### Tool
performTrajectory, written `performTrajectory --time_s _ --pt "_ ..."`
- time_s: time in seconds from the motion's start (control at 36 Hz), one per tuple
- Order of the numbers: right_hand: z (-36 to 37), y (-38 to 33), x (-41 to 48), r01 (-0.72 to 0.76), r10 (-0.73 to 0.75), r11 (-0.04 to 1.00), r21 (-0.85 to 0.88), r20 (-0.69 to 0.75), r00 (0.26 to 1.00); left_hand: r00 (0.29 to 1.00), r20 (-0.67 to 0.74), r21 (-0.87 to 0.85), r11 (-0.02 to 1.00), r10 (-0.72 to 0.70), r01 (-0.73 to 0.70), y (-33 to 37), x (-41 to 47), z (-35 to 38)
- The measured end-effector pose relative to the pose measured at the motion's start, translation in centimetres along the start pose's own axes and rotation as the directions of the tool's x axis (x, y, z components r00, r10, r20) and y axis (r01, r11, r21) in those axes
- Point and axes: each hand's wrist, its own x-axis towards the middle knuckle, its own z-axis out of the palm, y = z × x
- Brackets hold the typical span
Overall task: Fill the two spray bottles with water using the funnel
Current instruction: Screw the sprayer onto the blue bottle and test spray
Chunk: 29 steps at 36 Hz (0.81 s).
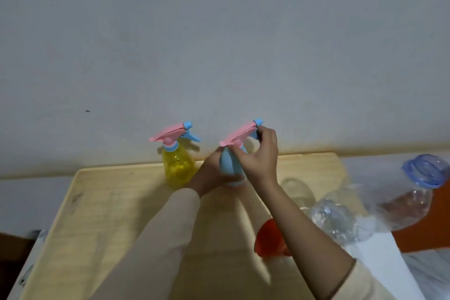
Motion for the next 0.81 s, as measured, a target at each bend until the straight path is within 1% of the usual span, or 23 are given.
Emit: performTrajectory --time_s 0.06,0.14,0.19,0.31,0.36,0.42,0.5,0.56,0.64,0.75,0.81 --pt "0.5 0.2 0.5 -0.009 0.009 1.0 0.011 -0.02 1.0 0.998 -0.045 0.057 0.998 0.041 -0.039 -0.1 0.5 0.2" --pt "1.1 0.5 1.0 -0.001 0.002 1.0 0.026 -0.037 0.999 0.989 -0.118 0.068 0.995 0.087 -0.079 0.3 0.7 0.4" --pt "1.4 0.7 1.2 0.008 -0.006 0.999 0.032 -0.048 0.999 0.983 -0.16 0.101 0.992 0.095 -0.079 0.0 0.9 0.4" --pt "1.8 1.3 1.2 0.045 -0.045 0.999 -0.004 -0.07 0.997 0.977 -0.214 0.205 0.977 -0.011 0.056 -1.6 1.3 0.1" --pt "2.0 1.7 0.9 0.097 -0.101 0.993 -0.064 -0.074 0.992 0.973 -0.23 0.218 0.974 -0.013 0.065 -1.4 0.9 0.2" --pt "2.1 2.0 0.7 0.119 -0.127 0.987 -0.104 -0.075 0.989 0.969 -0.248 0.179 0.983 -0.004 0.05 -1.3 0.6 0.5" --pt "1.9 1.9 0.8 0.089 -0.093 0.991 -0.1 -0.041 0.995 0.969 -0.249 0.151 0.987 -0.011 0.05 -1.3 0.5 0.5" --pt "1.8 1.8 0.9 0.035 -0.035 0.996 -0.082 -0.002 0.999 0.97 -0.244 0.129 0.991 -0.008 0.04 -1.2 0.5 0.5" --pt "1.6 1.7 0.6 -0.024 0.027 0.996 -0.08 0.039 0.999 0.971 -0.236 0.099 0.995 0.034 -0.011 -1.1 0.3 0.5" --pt "1.1 1.1 -0.1 -0.081 0.089 0.993 -0.088 0.097 0.991 0.969 -0.222 0.16 0.985 0.105 -0.07 -1.3 0.0 0.5" --pt "0.5 0.7 -0.7 -0.072 0.087 0.99 -0.125 0.116 0.989 0.965 -0.233 0.159 0.984 0.115 -0.079 -1.3 -0.3 0.6"
